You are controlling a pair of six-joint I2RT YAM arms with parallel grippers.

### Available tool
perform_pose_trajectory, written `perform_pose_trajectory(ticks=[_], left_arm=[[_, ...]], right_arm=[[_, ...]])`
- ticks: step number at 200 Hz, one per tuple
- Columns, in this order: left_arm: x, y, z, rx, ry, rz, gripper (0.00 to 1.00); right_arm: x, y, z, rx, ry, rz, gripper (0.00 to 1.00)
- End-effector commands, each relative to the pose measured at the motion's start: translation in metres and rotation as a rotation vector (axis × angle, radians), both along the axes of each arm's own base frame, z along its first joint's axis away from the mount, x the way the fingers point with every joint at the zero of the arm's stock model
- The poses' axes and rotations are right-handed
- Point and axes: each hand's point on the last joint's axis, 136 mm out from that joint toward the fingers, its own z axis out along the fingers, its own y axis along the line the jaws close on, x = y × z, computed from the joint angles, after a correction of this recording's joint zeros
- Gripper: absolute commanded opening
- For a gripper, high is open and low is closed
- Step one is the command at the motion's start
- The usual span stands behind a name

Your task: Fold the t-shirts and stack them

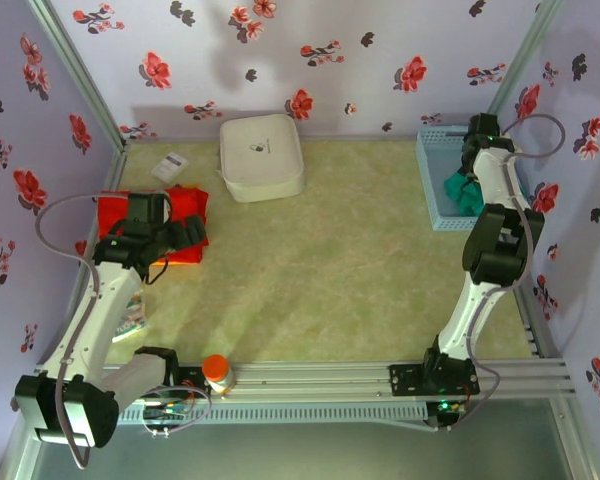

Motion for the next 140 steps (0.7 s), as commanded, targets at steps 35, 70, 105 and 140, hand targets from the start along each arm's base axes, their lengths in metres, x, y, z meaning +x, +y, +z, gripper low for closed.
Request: perform_pose_trajectory(ticks=[35, 70, 105, 140], left_arm=[[-0.007, -0.007, -0.001, -0.038, 0.004, -0.017, 0.92], [-0.007, -0.007, 0.002, -0.036, -0.006, -0.018, 0.92], [-0.009, -0.007, 0.004, -0.032, -0.009, -0.024, 0.92], [-0.011, -0.007, 0.003, -0.038, -0.009, -0.021, 0.92]], right_arm=[[-0.017, -0.015, -0.016, 0.066, 0.132, -0.028, 0.69], [-0.015, -0.02, -0.024, 0.081, 0.186, -0.019, 0.61], [-0.01, -0.014, -0.028, 0.124, 0.182, 0.02, 0.39], [-0.011, -0.01, -0.031, 0.145, 0.182, 0.035, 0.27]])
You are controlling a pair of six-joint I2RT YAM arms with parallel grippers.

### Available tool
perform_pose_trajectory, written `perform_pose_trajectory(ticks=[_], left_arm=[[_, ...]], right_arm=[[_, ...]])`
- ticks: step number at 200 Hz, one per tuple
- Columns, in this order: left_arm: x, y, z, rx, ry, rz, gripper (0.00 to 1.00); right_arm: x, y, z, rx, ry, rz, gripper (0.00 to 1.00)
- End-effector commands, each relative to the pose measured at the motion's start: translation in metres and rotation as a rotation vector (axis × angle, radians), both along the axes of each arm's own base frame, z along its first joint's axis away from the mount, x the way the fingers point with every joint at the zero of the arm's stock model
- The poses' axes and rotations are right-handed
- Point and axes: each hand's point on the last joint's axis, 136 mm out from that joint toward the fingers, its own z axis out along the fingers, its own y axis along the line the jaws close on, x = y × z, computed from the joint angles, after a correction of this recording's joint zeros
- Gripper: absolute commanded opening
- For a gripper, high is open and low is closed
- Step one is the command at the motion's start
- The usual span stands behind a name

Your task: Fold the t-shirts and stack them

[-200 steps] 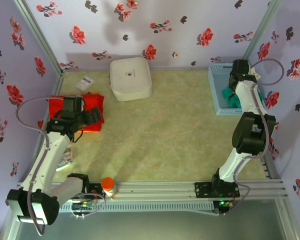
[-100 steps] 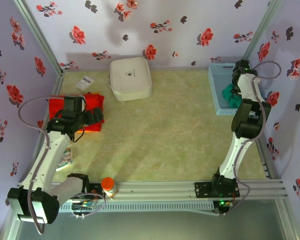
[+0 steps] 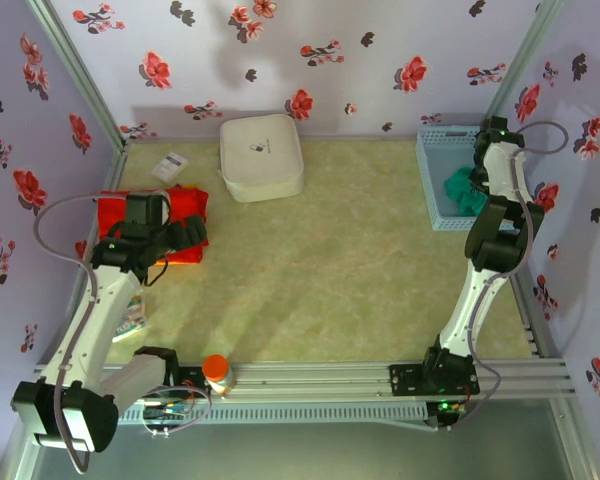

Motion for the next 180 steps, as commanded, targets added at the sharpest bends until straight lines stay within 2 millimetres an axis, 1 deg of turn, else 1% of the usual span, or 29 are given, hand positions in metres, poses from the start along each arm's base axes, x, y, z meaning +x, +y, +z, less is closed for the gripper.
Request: perform_pose_trajectory(ticks=[1, 11, 27, 37, 52, 57, 60, 66, 87, 95, 100, 102, 105, 109, 114, 117, 124, 127, 128, 133, 136, 141, 154, 157, 172, 180], left_arm=[[-0.008, -0.004, -0.003, -0.018, 0.011, -0.011, 0.92], [-0.007, -0.003, -0.003, -0.019, 0.011, -0.009, 0.92], [-0.007, -0.004, -0.004, -0.019, 0.013, -0.011, 0.92], [-0.007, -0.004, -0.003, -0.018, 0.012, -0.012, 0.92], [-0.005, -0.005, -0.003, -0.024, 0.008, -0.011, 0.92], [-0.005, -0.005, -0.003, -0.027, 0.008, -0.012, 0.92], [-0.005, -0.006, -0.003, -0.028, 0.007, -0.013, 0.92], [-0.004, -0.006, -0.003, -0.033, 0.006, -0.014, 0.92], [-0.002, -0.011, -0.003, -0.065, 0.009, -0.012, 0.92], [0.0, -0.014, -0.004, -0.081, 0.012, -0.019, 0.92], [0.001, -0.015, -0.004, -0.089, 0.013, -0.021, 0.92], [0.001, -0.016, -0.004, -0.093, 0.013, -0.022, 0.92], [0.002, -0.017, -0.003, -0.097, 0.013, -0.025, 0.92], [0.003, -0.019, -0.003, -0.103, 0.014, -0.029, 0.92], [0.003, -0.02, -0.003, -0.108, 0.014, -0.034, 0.92], [0.004, -0.021, -0.003, -0.112, 0.015, -0.036, 0.92], [0.006, -0.022, -0.002, -0.116, 0.016, -0.039, 0.92], [0.006, -0.023, -0.001, -0.118, 0.013, -0.041, 0.92], [0.007, -0.023, -0.001, -0.119, 0.013, -0.043, 0.92], [0.008, -0.024, 0.0, -0.121, 0.011, -0.045, 0.92], [0.009, -0.024, 0.001, -0.123, 0.009, -0.045, 0.92], [0.011, -0.025, 0.002, -0.123, 0.006, -0.048, 0.92], [0.015, -0.026, 0.004, -0.122, -0.001, -0.052, 0.92], [0.015, -0.026, 0.005, -0.122, -0.002, -0.053, 0.92], [0.018, -0.027, 0.006, -0.125, -0.005, -0.053, 0.92], [0.019, -0.027, 0.006, -0.127, -0.008, -0.052, 0.92]], right_arm=[[-0.003, 0.005, -0.003, 0.03, 0.022, 0.017, 0.26], [-0.003, 0.005, -0.003, 0.032, 0.019, 0.018, 0.21], [-0.002, 0.007, -0.003, 0.044, 0.016, 0.024, 0.0], [-0.003, 0.009, -0.003, 0.059, 0.011, 0.029, 0.0], [-0.004, 0.01, 0.006, 0.053, -0.019, 0.027, 0.0], [-0.004, 0.016, 0.007, 0.082, -0.039, 0.036, 0.0], [-0.003, 0.017, 0.012, 0.081, -0.057, 0.039, 0.0], [-0.004, 0.021, 0.017, 0.084, -0.078, 0.048, 0.0], [-0.012, 0.034, 0.045, 0.048, -0.16, 0.088, 0.0], [-0.015, 0.04, 0.061, 0.017, -0.199, 0.1, 0.0], [-0.018, 0.045, 0.067, 0.007, -0.217, 0.116, 0.0], [-0.02, 0.044, 0.073, -0.018, -0.225, 0.116, 0.0], [-0.023, 0.045, 0.075, -0.035, -0.228, 0.12, 0.0], [-0.026, 0.049, 0.083, -0.058, -0.243, 0.133, 0.0], [-0.029, 0.055, 0.088, -0.081, -0.254, 0.15, 0.0], [-0.032, 0.057, 0.095, -0.1, -0.272, 0.158, 0.0], [-0.038, 0.065, 0.108, -0.144, -0.3, 0.183, 0.0], [-0.04, 0.068, 0.111, -0.159, -0.306, 0.194, 0.0], [-0.041, 0.069, 0.115, -0.169, -0.317, 0.197, 0.0], [-0.046, 0.074, 0.125, -0.198, -0.345, 0.211, 0.0], [-0.048, 0.078, 0.128, -0.212, -0.355, 0.221, 0.0], [-0.053, 0.084, 0.138, -0.231, -0.391, 0.24, 0.0], [-0.064, 0.098, 0.155, -0.269, -0.468, 0.29, 0.0], [-0.067, 0.102, 0.163, -0.277, -0.5, 0.3, 0.0], [-0.079, 0.117, 0.186, -0.299, -0.616, 0.341, 0.0], [-0.084, 0.127, 0.195, -0.301, -0.661, 0.373, 0.0]])
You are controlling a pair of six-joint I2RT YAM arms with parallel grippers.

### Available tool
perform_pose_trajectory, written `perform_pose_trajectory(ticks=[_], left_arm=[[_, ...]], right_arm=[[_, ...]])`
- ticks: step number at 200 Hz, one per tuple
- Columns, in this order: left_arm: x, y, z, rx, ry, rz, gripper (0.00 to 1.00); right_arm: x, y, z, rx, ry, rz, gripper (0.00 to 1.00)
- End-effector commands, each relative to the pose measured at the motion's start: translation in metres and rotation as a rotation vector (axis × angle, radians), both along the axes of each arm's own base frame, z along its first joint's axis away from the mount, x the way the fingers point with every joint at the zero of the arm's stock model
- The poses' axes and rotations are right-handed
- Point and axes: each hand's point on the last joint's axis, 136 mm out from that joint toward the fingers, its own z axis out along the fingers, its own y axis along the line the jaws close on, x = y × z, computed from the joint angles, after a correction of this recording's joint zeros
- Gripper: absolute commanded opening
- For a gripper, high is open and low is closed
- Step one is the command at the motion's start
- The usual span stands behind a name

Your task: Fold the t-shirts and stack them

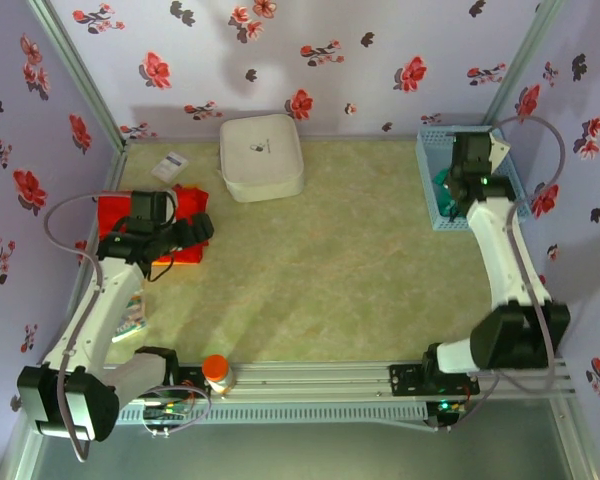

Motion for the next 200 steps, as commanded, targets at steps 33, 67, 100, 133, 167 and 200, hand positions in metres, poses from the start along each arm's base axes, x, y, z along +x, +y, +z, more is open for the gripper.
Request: perform_pose_trajectory(ticks=[33, 67, 100, 133, 167, 200], left_arm=[[0.014, -0.01, 0.013, -0.056, -0.06, 0.001, 0.91], [0.019, -0.015, 0.011, -0.083, -0.074, 0.005, 0.91], [0.02, -0.021, 0.01, -0.096, -0.086, -0.006, 0.91], [0.024, -0.027, 0.007, -0.097, -0.075, -0.02, 0.91], [0.027, -0.03, 0.008, -0.091, -0.074, -0.034, 0.91], [0.025, -0.032, 0.008, -0.093, -0.075, -0.048, 0.9]], right_arm=[[-0.02, 0.059, 0.073, -0.093, -0.308, 0.261, 0.0], [-0.027, 0.135, 0.088, -0.081, -0.352, 0.559, 0.0], [-0.045, 0.22, 0.09, -0.121, -0.345, 0.863, 0.0], [-0.06, 0.282, 0.088, -0.109, -0.34, 1.057, 0.0], [-0.081, 0.334, 0.091, -0.029, -0.354, 1.222, 0.0], [-0.102, 0.374, 0.085, 0.012, -0.347, 1.313, 0.0]])
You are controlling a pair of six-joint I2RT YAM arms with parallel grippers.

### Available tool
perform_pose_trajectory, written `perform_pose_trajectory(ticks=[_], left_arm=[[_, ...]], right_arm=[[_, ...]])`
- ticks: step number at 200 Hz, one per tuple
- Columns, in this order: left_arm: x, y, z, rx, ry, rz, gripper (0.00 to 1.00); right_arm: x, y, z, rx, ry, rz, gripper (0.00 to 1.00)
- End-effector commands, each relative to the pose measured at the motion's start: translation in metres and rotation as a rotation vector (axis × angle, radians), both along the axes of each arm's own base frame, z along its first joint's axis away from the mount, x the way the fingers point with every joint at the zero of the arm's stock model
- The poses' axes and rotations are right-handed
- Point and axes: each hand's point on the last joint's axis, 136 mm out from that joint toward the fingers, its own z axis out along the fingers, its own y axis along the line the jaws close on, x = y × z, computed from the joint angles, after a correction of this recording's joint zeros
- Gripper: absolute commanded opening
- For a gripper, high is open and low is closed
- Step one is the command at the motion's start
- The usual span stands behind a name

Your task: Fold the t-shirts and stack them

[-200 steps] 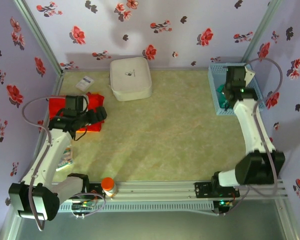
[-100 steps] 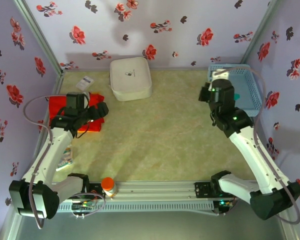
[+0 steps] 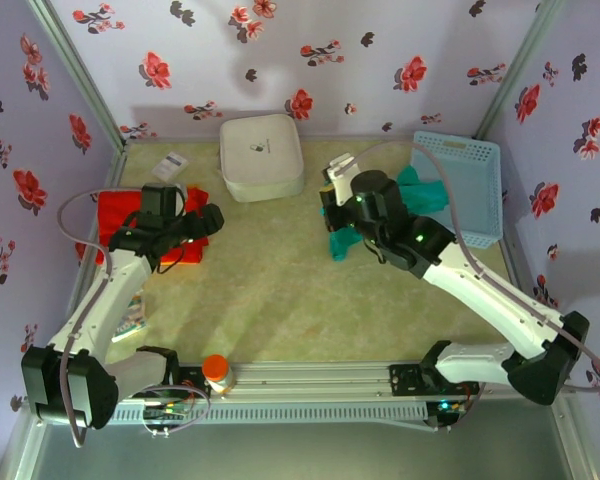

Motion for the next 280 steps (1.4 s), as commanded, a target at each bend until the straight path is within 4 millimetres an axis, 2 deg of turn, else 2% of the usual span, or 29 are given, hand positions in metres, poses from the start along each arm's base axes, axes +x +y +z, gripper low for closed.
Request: perform_pose_trajectory(ticks=[1, 33, 61, 83, 93, 99, 114, 140, 152, 180, 210, 229, 247, 266, 280], left_arm=[[0.003, -0.007, 0.008, -0.019, -0.03, -0.024, 0.9], [-0.002, -0.008, 0.003, -0.02, -0.01, -0.031, 0.86], [-0.009, -0.01, 0.001, -0.017, -0.001, -0.058, 0.8], [-0.016, -0.009, -0.004, -0.011, 0.01, -0.065, 0.81], [-0.018, -0.008, -0.006, -0.013, 0.019, -0.061, 0.81], [-0.02, -0.009, -0.008, -0.018, 0.024, -0.061, 0.82], [-0.024, -0.019, -0.013, -0.04, 0.038, -0.08, 0.83], [-0.032, -0.057, -0.028, -0.065, 0.047, -0.172, 0.85], [-0.034, -0.073, -0.039, -0.055, 0.056, -0.212, 0.86], [-0.026, -0.11, -0.062, -0.004, 0.062, -0.292, 0.92], [-0.014, -0.17, -0.085, 0.053, 0.077, -0.412, 1.0], [-0.01, -0.204, -0.104, 0.14, 0.101, -0.485, 1.0], [-0.006, -0.221, -0.122, 0.24, 0.121, -0.505, 0.96], [-0.003, -0.229, -0.144, 0.316, 0.149, -0.508, 0.93], [0.002, -0.225, -0.155, 0.369, 0.176, -0.483, 0.85]], right_arm=[[-0.013, 0.031, 0.027, 0.096, -0.039, 0.091, 0.0], [-0.011, 0.066, -0.01, 0.126, 0.083, 0.141, 0.0], [-0.007, 0.096, -0.029, 0.131, 0.154, 0.166, 0.0], [-0.005, 0.117, -0.045, 0.07, 0.241, 0.208, 0.15], [0.002, 0.113, -0.053, 0.03, 0.258, 0.16, 0.42], [0.008, 0.106, -0.055, 0.015, 0.249, 0.108, 0.59], [0.022, 0.081, -0.062, -0.002, 0.231, -0.012, 0.83], [0.034, 0.033, -0.09, -0.005, 0.283, -0.154, 0.92], [0.041, 0.004, -0.102, -0.013, 0.301, -0.269, 0.98], [0.05, -0.074, -0.14, 0.0, 0.439, -0.569, 0.99], [0.043, -0.136, -0.173, 0.073, 0.553, -0.786, 0.99], [0.037, -0.166, -0.184, 0.112, 0.58, -0.886, 0.97], [0.032, -0.189, -0.191, 0.131, 0.594, -0.957, 0.95], [0.031, -0.207, -0.203, 0.168, 0.638, -1.009, 0.93], [0.033, -0.216, -0.212, 0.213, 0.678, -1.029, 0.92]])
